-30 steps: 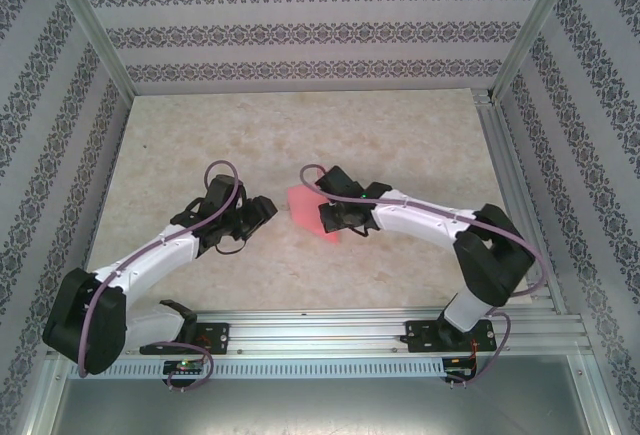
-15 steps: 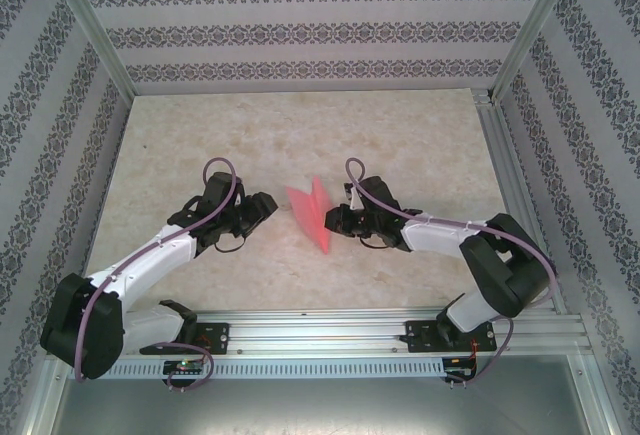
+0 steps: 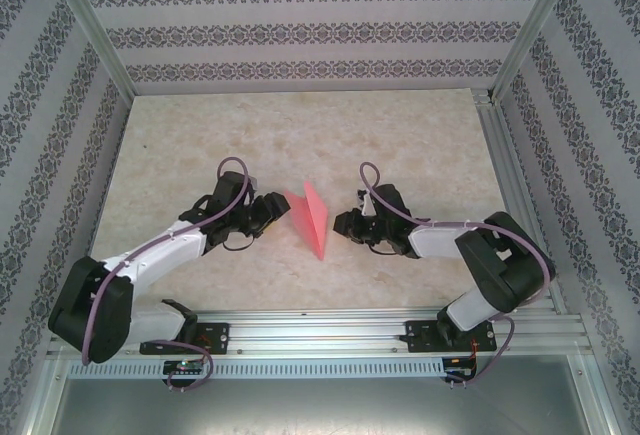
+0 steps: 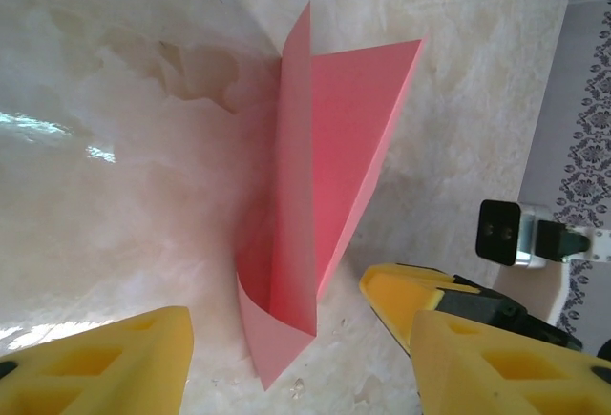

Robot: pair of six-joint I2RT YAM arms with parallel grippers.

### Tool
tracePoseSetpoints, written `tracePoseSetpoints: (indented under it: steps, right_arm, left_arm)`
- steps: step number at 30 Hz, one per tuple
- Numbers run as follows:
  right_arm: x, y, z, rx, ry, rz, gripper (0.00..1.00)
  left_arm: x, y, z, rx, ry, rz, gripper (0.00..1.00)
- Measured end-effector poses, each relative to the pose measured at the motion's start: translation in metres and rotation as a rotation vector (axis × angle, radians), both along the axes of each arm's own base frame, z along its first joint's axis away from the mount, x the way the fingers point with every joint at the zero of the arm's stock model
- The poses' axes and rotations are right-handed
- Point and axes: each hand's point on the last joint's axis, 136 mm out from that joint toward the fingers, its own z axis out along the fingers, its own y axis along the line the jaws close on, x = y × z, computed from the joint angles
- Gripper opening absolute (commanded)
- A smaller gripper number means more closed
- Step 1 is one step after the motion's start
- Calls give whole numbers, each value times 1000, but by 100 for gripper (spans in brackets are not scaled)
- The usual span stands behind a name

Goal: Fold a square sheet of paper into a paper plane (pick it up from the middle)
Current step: Turn over the paper at the center of the table.

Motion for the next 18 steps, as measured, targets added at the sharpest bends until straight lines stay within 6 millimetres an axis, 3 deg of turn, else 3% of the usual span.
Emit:
tracePoseSetpoints:
  steps: [6,14,18]
  right_arm:
    - [6,8,26,-27,-78,41,17]
    - [-2,4,16,-62,-33,53,18]
    - [-4,2,13,-78,-28,59,18]
  left_arm:
    - [-1,-22,-11,-32,12,-50,66]
    - [-2,-54,-37,-8,69,-121,65]
    - [-2,-60,-33,-7,55,-133,54]
